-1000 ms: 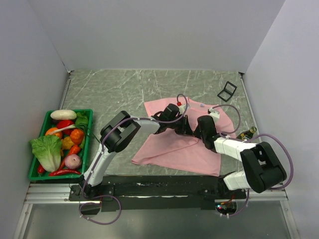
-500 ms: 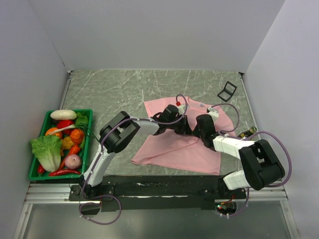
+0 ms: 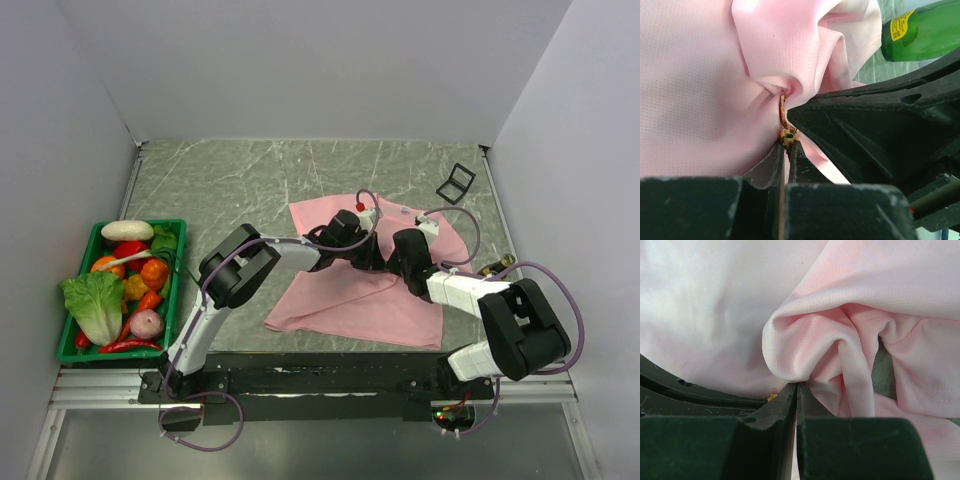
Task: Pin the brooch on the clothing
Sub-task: Close the brooch on the flattened clothing.
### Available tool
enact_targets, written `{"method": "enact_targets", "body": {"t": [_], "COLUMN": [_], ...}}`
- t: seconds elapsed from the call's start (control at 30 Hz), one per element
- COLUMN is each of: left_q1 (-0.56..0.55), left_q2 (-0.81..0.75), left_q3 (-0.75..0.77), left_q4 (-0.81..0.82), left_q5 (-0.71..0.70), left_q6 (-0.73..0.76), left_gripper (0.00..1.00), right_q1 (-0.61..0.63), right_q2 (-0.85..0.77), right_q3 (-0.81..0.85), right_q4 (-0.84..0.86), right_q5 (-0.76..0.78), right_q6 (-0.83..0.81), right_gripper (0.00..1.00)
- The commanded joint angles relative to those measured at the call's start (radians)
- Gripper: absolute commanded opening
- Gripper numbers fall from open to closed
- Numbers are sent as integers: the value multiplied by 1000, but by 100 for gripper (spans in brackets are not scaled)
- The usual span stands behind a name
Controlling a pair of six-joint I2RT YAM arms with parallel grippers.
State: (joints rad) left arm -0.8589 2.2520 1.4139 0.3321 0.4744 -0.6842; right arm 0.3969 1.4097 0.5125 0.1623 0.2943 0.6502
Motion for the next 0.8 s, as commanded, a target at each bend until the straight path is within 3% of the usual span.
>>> {"method": "enact_targets", "body": {"t": [0.0, 0.27, 0.53, 0.77], "left_q1": [-138, -166, -209, -190], "left_q2": [-146, -175, -233, -213], "left_q3": [83, 102, -61, -102], "left_q4": [199, 168, 231, 157], "left_q5": [276, 263, 245, 136], "left_q6": [23, 74, 87, 46], "left_gripper": [1, 1, 1, 1], "right_q1": [23, 23, 23, 22], "right_q2": [57, 55, 38, -56], "right_q3": [-6, -8, 29, 17], "right_q4": [-9, -10, -40, -75], "right_q5": [-83, -81, -58, -46], "right_q6": [42, 49, 37, 31], "right_gripper": [8, 8, 8, 8]}}
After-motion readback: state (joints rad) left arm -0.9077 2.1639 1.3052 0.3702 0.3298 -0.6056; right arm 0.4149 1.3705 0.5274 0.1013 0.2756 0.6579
